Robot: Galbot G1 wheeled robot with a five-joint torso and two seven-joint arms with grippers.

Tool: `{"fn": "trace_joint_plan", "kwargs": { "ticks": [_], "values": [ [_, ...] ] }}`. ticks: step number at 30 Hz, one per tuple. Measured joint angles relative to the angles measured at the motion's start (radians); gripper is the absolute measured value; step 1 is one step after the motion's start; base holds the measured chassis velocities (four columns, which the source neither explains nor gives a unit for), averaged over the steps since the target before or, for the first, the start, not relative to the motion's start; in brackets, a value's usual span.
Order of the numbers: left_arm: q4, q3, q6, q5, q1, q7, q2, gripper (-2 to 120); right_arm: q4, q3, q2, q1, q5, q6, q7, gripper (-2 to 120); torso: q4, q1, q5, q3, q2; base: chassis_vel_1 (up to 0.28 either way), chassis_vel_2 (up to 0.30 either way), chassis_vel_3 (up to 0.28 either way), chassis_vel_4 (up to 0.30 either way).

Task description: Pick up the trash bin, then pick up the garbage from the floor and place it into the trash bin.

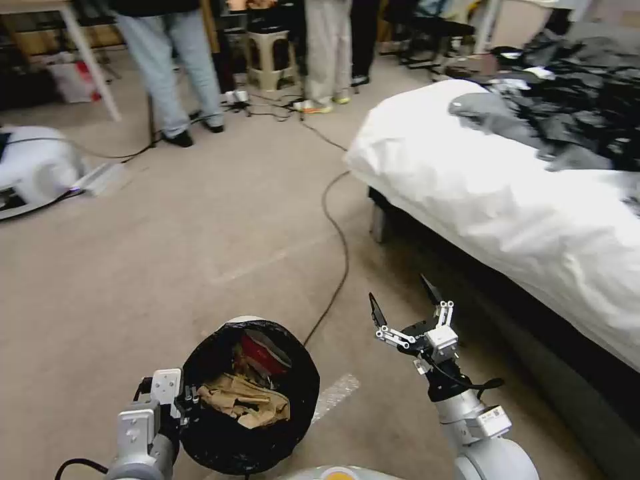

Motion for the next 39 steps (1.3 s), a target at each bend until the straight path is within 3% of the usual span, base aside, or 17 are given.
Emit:
{"fn": "trace_joint_plan", "kwargs": {
  "ticks": [24,39],
  "values": [
    [-0.001,-0.004,0.001,-0.023,-0.014,-0.01,-0.003,0,-0.006,0.0,0.003,-0.005,-0.003,0.006,-0.001,100,0.0,0.0,0.0,0.0,0.0,0.123,0.123,0.124,0.12],
    [0.008,0.001,-0.051,0.047,-0.019,0.019,-0.005,0,-0.005,0.006,0.003,-0.015,-0.007,0.013,-0.003,100,0.0,0.0,0.0,0.0,0.0,0.035,0.041,0.034,0.035]
  ]
}}
